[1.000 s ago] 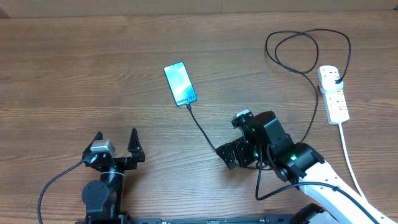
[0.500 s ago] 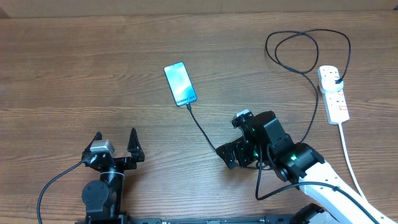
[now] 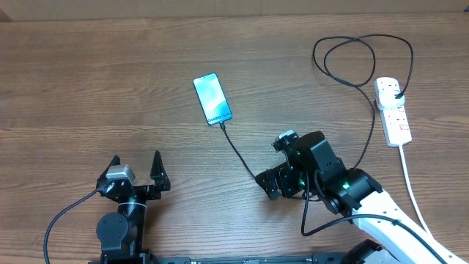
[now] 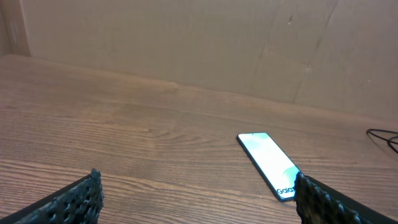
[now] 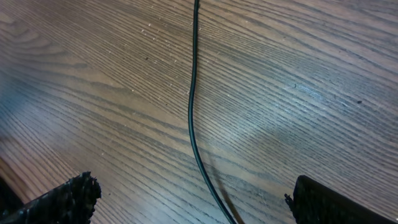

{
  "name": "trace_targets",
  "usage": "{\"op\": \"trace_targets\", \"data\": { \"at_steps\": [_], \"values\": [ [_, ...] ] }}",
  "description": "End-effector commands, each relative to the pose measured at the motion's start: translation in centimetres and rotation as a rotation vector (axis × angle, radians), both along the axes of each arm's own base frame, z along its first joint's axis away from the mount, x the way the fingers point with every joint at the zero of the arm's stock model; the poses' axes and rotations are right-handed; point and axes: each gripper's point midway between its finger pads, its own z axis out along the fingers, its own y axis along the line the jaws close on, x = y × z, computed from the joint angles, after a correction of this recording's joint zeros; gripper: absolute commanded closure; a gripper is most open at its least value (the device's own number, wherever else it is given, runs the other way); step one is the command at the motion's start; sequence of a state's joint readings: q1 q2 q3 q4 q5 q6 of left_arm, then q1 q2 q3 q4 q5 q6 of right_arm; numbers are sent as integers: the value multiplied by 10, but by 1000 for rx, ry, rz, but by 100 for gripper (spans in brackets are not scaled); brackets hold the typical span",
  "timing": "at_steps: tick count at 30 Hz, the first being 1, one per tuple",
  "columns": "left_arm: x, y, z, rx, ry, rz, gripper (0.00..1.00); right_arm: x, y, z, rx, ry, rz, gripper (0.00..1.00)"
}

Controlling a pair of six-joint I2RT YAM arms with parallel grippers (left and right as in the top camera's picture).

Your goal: Plug charger to phone and switch on socket

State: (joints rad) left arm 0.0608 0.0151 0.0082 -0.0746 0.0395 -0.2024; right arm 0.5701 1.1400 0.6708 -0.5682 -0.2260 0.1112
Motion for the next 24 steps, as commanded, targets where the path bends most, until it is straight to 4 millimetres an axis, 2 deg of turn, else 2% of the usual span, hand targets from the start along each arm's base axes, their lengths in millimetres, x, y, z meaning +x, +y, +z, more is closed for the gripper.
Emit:
{"op": "trace_targets", "data": {
  "at_steps": [1, 3, 5, 9, 10, 13, 16, 19, 24],
  "values": [
    [0, 3, 0, 21, -4, 16, 0, 13, -8, 4, -55, -83, -16, 0],
    [0, 3, 0, 21, -4, 16, 0, 33, -21, 20, -87, -200, -95, 0],
    [0, 3, 0, 21, -4, 16, 0, 52, -34, 47, -81, -327, -182, 0],
    [0, 3, 0, 21, -4, 16, 1, 73, -60, 104, 25, -527, -316, 0],
    [0, 3, 0, 21, -4, 16, 0, 74, -67, 113, 49, -563, -340, 0],
    [0, 3, 0, 21, -4, 16, 0, 72, -89, 132, 128, -682, -402, 0],
    [0, 3, 0, 21, -4, 16, 0, 61, -111, 140, 209, -831, -449, 0],
    [0, 3, 0, 21, -4, 16, 0, 51, -123, 142, 266, -956, -481, 0],
    [0, 3, 0, 21, -4, 16, 1, 27, -135, 157, 402, -1186, -515, 0]
  ]
}}
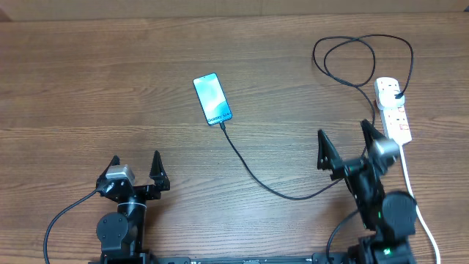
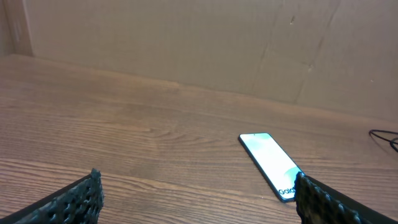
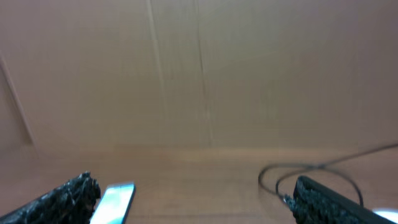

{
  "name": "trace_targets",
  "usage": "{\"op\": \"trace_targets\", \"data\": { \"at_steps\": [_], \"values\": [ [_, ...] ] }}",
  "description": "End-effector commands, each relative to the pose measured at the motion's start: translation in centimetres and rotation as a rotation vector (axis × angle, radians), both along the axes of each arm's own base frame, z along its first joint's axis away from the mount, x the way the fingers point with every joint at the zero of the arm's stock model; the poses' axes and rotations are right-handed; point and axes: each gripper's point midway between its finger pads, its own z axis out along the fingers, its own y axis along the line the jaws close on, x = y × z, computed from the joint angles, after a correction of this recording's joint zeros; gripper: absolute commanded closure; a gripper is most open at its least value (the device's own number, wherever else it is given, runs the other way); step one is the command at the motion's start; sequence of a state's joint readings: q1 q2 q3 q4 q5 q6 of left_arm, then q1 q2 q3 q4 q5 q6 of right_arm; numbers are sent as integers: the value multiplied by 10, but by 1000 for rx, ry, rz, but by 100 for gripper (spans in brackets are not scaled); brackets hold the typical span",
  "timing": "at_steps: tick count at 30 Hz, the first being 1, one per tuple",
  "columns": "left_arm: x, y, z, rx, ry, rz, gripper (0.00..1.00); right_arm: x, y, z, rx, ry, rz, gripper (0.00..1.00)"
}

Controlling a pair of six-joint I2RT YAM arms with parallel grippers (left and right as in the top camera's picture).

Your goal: Plug charger to phone and switch on socket

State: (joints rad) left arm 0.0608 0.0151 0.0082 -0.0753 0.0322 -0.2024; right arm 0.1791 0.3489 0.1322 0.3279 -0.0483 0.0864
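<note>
A phone (image 1: 212, 98) with a lit screen lies on the wooden table, also seen as the phone (image 2: 270, 165) and the phone (image 3: 115, 202). A black charger cable (image 1: 249, 165) runs from its lower end across the table, loops at the back right, and ends in a plug in the white socket strip (image 1: 393, 111). My left gripper (image 1: 136, 169) stands open at the front left, empty. My right gripper (image 1: 343, 143) stands open at the front right, just left of the strip, holding nothing.
A white lead (image 1: 414, 198) runs from the socket strip down the right side toward the front edge. A brown cardboard wall (image 2: 186, 43) stands behind the table. The cable loop (image 1: 363, 62) lies at the back right.
My right arm has moved from low over the cable at the table's middle to the front right, its gripper now upright and facing the back wall. The left arm and phone have not moved.
</note>
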Motion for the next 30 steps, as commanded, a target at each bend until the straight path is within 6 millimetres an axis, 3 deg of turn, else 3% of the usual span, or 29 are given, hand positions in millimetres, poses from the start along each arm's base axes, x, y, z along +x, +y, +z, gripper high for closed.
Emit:
{"op": "trace_targets", "data": {
  "at_steps": [1, 7, 17, 30],
  "values": [
    [0, 2, 0, 21, -5, 9, 1, -16, -6, 4, 67, -116, 4, 0],
    [0, 2, 0, 21, -5, 9, 0, -23, -16, -4, 109, -98, -30, 0],
    [0, 2, 0, 21, -5, 9, 0, -17, -15, -81, 73, 213, -41, 0],
    [0, 2, 0, 21, -5, 9, 0, -17, -15, -80, 72, 208, -40, 0]
  ]
}}
